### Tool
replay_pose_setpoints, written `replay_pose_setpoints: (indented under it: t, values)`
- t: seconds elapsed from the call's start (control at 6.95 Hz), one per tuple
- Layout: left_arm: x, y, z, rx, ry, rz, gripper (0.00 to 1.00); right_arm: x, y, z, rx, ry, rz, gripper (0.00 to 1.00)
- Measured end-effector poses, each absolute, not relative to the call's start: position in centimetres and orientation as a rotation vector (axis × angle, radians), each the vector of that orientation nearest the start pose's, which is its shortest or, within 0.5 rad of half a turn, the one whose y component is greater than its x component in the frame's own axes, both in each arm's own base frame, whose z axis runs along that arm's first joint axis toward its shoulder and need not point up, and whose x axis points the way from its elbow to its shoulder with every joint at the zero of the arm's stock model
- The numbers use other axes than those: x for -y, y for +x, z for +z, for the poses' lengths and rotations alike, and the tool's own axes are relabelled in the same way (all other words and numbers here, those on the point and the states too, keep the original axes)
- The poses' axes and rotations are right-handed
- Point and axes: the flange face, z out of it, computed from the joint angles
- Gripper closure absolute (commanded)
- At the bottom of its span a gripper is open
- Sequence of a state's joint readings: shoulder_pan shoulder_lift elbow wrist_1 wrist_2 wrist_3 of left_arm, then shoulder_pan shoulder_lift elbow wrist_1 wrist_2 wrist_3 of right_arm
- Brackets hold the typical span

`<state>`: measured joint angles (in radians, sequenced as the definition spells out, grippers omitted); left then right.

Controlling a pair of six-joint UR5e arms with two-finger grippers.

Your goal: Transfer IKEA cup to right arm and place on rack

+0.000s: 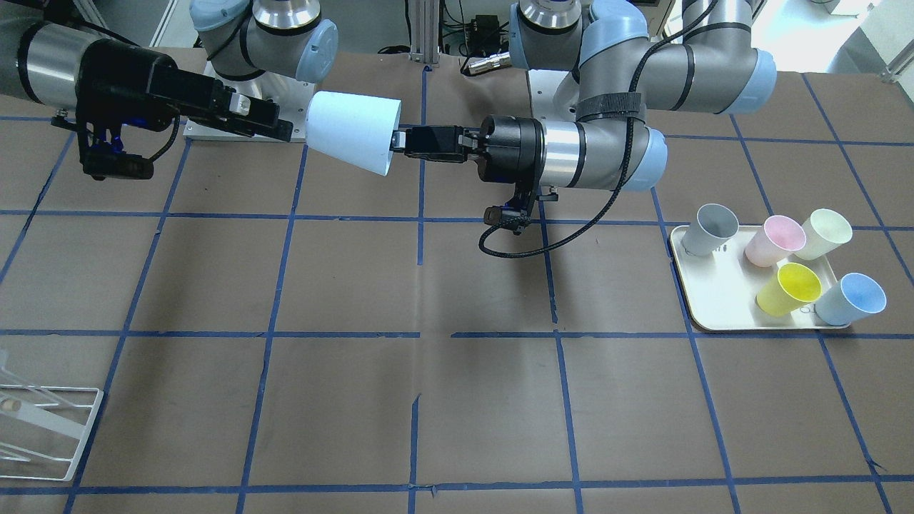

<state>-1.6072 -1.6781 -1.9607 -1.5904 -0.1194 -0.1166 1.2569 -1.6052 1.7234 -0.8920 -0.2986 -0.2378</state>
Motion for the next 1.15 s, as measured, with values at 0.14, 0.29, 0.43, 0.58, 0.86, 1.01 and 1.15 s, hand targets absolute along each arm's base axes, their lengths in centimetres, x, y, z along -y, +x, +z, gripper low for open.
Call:
replay_pose_setpoints:
  t: [0.14, 0.29, 0.43, 0.58, 0.86, 1.01, 1.15]
  values:
    - [47.4, -25.2, 35.7, 1.408, 0.477, -0.501, 1.0, 47.5, 9.8, 44.9, -1.667, 0.588, 0.353, 0.0]
    - [47.4, -25.3, 35.6, 1.409, 0.476, -0.503, 1.0, 47.6, 10.4, 44.9, -1.654, 0.582, 0.354, 0.0]
    - [47.4, -25.3, 35.6, 1.409, 0.475, -0.503, 1.0, 47.7, 10.8, 44.8, -1.65, 0.578, 0.357, 0.0]
    - [47.4, -25.3, 35.6, 1.409, 0.475, -0.503, 1.0, 47.7, 11.1, 44.7, -1.651, 0.575, 0.363, 0.0]
    - [47.4, -25.4, 35.6, 1.409, 0.474, -0.503, 1.0, 47.5, 12.0, 44.6, -1.661, 0.558, 0.38, 0.0]
    - [47.4, -25.4, 35.6, 1.409, 0.474, -0.503, 1.0, 47.5, 12.2, 44.6, -1.665, 0.552, 0.384, 0.04]
    - [47.4, -25.4, 35.6, 1.409, 0.474, -0.503, 1.0, 47.5, 12.3, 44.5, -1.666, 0.551, 0.387, 0.12]
